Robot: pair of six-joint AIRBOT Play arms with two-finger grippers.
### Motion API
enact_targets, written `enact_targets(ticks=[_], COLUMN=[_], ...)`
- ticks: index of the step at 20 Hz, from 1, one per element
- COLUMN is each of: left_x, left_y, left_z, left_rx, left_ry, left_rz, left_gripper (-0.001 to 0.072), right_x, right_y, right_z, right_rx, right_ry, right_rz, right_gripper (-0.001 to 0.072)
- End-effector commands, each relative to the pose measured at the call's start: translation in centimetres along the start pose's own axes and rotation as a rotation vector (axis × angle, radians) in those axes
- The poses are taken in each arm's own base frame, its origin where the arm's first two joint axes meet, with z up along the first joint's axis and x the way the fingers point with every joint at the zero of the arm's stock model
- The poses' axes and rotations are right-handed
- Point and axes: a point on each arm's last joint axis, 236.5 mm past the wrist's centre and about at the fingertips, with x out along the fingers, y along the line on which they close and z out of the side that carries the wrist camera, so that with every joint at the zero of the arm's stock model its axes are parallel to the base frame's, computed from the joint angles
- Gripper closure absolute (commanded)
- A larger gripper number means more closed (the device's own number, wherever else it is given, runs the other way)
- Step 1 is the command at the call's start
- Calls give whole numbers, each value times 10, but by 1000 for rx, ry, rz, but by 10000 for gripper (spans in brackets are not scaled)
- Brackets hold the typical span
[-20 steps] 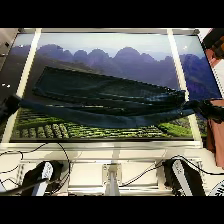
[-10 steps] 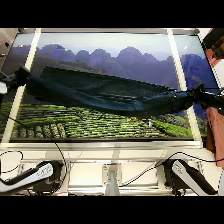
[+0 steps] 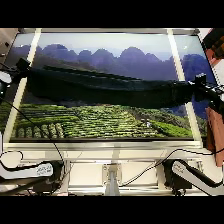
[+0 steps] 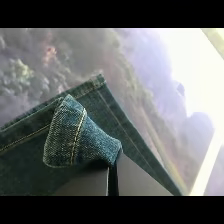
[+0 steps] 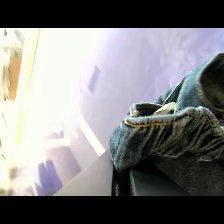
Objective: Fold the clothes and pants, and hang the long-sleeved shirts on hangers.
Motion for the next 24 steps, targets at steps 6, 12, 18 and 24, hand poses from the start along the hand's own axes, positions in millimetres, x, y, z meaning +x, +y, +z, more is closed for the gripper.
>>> enact_targets(ticks=[6, 12, 18, 24], left_x=[15, 38, 44, 59], left_y=[-15, -11, -24, -41], left_z=[21, 9, 25, 19], left_rx=[-43, -187, -207, -185], left_ry=[-136, -147, -268, -358], left_rz=[-55, -67, -132, -196], left_gripper=[694, 693, 693, 693], right_x=[28, 62, 92, 113], right_y=[-5, -3, -1, 22], right_z=[17, 6, 3, 27], right_rx=[147, 347, 364, 269], right_ry=[-118, -224, -288, -366], right_rz=[4, 19, 12, 49], right_gripper=[662, 663, 662, 662])
